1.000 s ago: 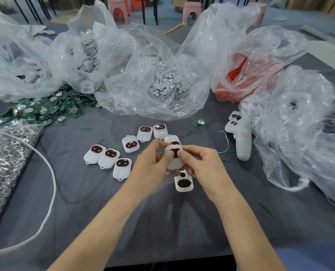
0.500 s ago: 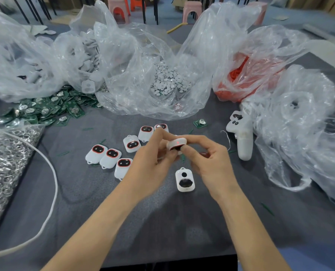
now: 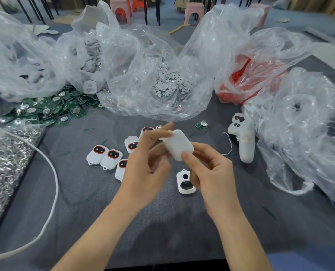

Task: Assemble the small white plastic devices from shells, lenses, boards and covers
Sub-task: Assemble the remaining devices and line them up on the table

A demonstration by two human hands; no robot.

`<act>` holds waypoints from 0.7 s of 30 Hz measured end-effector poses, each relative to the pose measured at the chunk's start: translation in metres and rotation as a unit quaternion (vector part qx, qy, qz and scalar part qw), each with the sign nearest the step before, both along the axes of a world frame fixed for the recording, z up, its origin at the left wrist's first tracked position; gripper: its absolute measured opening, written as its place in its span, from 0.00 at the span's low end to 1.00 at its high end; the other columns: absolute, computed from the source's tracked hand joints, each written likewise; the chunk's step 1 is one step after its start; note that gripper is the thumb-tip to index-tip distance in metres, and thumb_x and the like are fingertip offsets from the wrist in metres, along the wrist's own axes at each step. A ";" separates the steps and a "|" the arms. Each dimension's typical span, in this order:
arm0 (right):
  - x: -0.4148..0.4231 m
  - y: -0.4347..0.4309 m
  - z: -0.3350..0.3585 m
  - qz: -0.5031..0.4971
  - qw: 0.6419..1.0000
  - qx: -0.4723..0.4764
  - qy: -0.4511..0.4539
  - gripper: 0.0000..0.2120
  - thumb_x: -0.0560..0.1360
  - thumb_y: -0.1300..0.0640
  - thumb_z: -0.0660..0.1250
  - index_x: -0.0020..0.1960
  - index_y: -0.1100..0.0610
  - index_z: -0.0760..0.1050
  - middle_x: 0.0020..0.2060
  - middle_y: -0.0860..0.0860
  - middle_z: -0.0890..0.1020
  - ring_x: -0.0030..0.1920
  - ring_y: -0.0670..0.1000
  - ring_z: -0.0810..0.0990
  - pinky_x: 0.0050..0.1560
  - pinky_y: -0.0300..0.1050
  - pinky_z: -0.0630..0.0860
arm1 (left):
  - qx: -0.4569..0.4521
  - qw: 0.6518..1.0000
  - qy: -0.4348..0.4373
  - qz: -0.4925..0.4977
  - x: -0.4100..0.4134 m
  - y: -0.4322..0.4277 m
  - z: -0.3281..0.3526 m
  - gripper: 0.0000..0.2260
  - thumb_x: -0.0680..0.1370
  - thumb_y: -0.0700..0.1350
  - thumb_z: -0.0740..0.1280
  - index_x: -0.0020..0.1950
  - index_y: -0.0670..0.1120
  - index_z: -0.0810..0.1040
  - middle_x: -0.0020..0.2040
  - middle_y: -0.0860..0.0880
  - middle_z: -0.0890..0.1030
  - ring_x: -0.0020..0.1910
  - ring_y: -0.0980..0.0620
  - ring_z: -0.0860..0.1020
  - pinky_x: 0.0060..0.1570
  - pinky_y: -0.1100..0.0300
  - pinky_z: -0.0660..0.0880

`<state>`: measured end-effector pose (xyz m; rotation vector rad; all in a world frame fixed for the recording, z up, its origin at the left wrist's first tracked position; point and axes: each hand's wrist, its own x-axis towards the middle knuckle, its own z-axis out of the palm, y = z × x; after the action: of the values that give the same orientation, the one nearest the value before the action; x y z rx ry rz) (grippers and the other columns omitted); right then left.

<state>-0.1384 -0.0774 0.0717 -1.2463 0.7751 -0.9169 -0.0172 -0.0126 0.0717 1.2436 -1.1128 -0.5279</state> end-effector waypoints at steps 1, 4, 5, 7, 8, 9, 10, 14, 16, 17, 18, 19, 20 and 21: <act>-0.001 0.001 0.002 -0.006 0.999 -0.027 0.017 0.09 0.73 0.63 0.70 0.46 0.49 0.83 0.33 0.45 0.81 0.23 0.42 0.66 0.26 0.32 0.63 | 0.006 0.999 0.032 0.003 0.000 0.001 0.001 0.18 0.73 0.32 0.60 0.57 0.51 0.71 0.59 0.52 0.80 0.57 0.52 0.80 0.53 0.61 0.77; -0.003 0.003 0.005 -0.008 0.996 -0.085 0.025 0.11 0.73 0.62 0.71 0.49 0.47 0.83 0.37 0.44 0.83 0.25 0.39 0.72 0.29 0.27 0.65 | 0.018 0.998 0.059 0.021 0.001 0.003 0.003 0.15 0.76 0.36 0.64 0.59 0.52 0.73 0.51 0.50 0.83 0.51 0.49 0.82 0.52 0.57 0.79; -0.003 0.003 0.006 -0.009 0.995 -0.096 0.023 0.11 0.72 0.61 0.71 0.49 0.48 0.83 0.38 0.44 0.83 0.27 0.39 0.73 0.30 0.27 0.66 | 0.017 0.998 0.065 0.020 0.001 0.003 0.005 0.15 0.77 0.34 0.65 0.60 0.50 0.74 0.51 0.49 0.83 0.50 0.49 0.83 0.51 0.58 0.79; -0.003 0.003 0.007 -0.010 0.995 -0.099 0.021 0.10 0.71 0.59 0.71 0.50 0.47 0.83 0.39 0.44 0.84 0.29 0.39 0.75 0.31 0.28 0.68 | 0.016 0.995 0.094 0.008 0.000 0.003 0.010 0.14 0.78 0.32 0.63 0.59 0.48 0.76 0.51 0.46 0.83 0.50 0.48 0.83 0.48 0.60 0.79; -0.003 0.003 0.007 -0.008 0.995 -0.093 0.019 0.09 0.71 0.58 0.71 0.49 0.46 0.83 0.38 0.44 0.84 0.28 0.39 0.74 0.30 0.29 0.68 | 0.017 0.994 0.108 0.004 -0.002 0.003 0.012 0.14 0.78 0.32 0.63 0.58 0.47 0.76 0.50 0.45 0.84 0.49 0.48 0.83 0.47 0.60 0.80; -0.003 0.003 0.007 -0.008 0.996 -0.085 0.016 0.08 0.72 0.57 0.71 0.48 0.46 0.84 0.37 0.44 0.83 0.27 0.40 0.72 0.29 0.29 0.67 | 0.019 0.993 0.119 0.005 -0.003 0.002 0.015 0.14 0.78 0.32 0.63 0.57 0.47 0.76 0.48 0.46 0.84 0.47 0.49 0.83 0.45 0.61 0.80; -0.004 0.001 0.006 -0.010 0.997 -0.073 0.013 0.07 0.72 0.57 0.71 0.47 0.46 0.84 0.35 0.44 0.83 0.24 0.40 0.69 0.26 0.30 0.65 | 0.016 0.992 0.127 0.013 -0.001 0.001 0.017 0.14 0.78 0.32 0.63 0.57 0.47 0.77 0.46 0.48 0.84 0.45 0.52 0.83 0.44 0.62 0.79; -0.012 -0.010 -0.001 -0.057 0.998 -0.011 -0.007 0.08 0.76 0.59 0.67 0.43 0.50 0.84 0.33 0.50 0.82 0.22 0.44 0.59 0.22 0.33 0.58 | -0.013 0.995 0.049 0.087 0.022 0.006 0.019 0.14 0.78 0.39 0.64 0.58 0.56 0.78 0.39 0.49 0.80 0.38 0.55 0.79 0.39 0.64 0.78; -0.017 -0.015 -0.006 -0.076 0.997 0.011 -0.012 0.09 0.76 0.60 0.66 0.42 0.53 0.84 0.32 0.51 0.81 0.21 0.44 0.59 0.21 0.34 0.57 | 0.089 0.984 -0.112 0.109 0.030 0.006 0.005 0.15 0.78 0.41 0.64 0.58 0.59 0.77 0.36 0.43 0.77 0.32 0.53 0.74 0.35 0.63 0.73; -0.019 -0.016 -0.009 -0.081 0.996 0.019 -0.012 0.09 0.77 0.60 0.65 0.43 0.54 0.83 0.32 0.51 0.81 0.20 0.44 0.59 0.21 0.34 0.57 | 0.159 0.964 -0.189 0.094 0.030 0.005 -0.007 0.15 0.78 0.40 0.64 0.59 0.58 0.77 0.34 0.45 0.76 0.31 0.56 0.71 0.34 0.64 0.69; -0.021 -0.017 -0.012 -0.082 0.996 0.025 -0.009 0.09 0.77 0.61 0.65 0.43 0.56 0.83 0.31 0.51 0.80 0.20 0.43 0.59 0.21 0.34 0.57 | 0.220 0.944 -0.236 0.068 0.028 0.003 -0.017 0.16 0.78 0.38 0.64 0.61 0.56 0.77 0.32 0.47 0.74 0.30 0.57 0.70 0.34 0.67 0.67; -0.021 -0.017 -0.016 -0.082 0.996 0.030 -0.003 0.09 0.77 0.61 0.65 0.43 0.57 0.83 0.30 0.51 0.80 0.20 0.43 0.59 0.21 0.33 0.57 | 0.258 0.930 -0.258 0.047 0.026 0.002 -0.024 0.16 0.79 0.38 0.64 0.63 0.53 0.77 0.33 0.49 0.75 0.31 0.59 0.70 0.36 0.69 0.67; -0.022 -0.018 -0.020 -0.081 0.996 0.032 0.003 0.09 0.77 0.62 0.65 0.43 0.58 0.83 0.29 0.50 0.79 0.20 0.43 0.59 0.20 0.33 0.56 | 0.271 0.921 -0.275 0.041 0.026 0.001 -0.028 0.16 0.79 0.38 0.64 0.65 0.51 0.76 0.37 0.50 0.77 0.34 0.60 0.72 0.41 0.69 0.69; -0.022 -0.019 -0.025 -0.083 0.996 0.035 0.010 0.09 0.77 0.63 0.64 0.43 0.58 0.83 0.29 0.50 0.78 0.20 0.44 0.59 0.20 0.33 0.56 | 0.264 0.918 -0.293 0.047 0.027 -0.001 -0.030 0.16 0.79 0.38 0.64 0.66 0.49 0.75 0.44 0.49 0.78 0.40 0.60 0.73 0.48 0.65 0.71</act>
<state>-0.1606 -0.0959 0.0472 -1.1437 0.9296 -1.0042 0.0100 -0.0132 0.0419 2.0070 -1.4494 -0.3997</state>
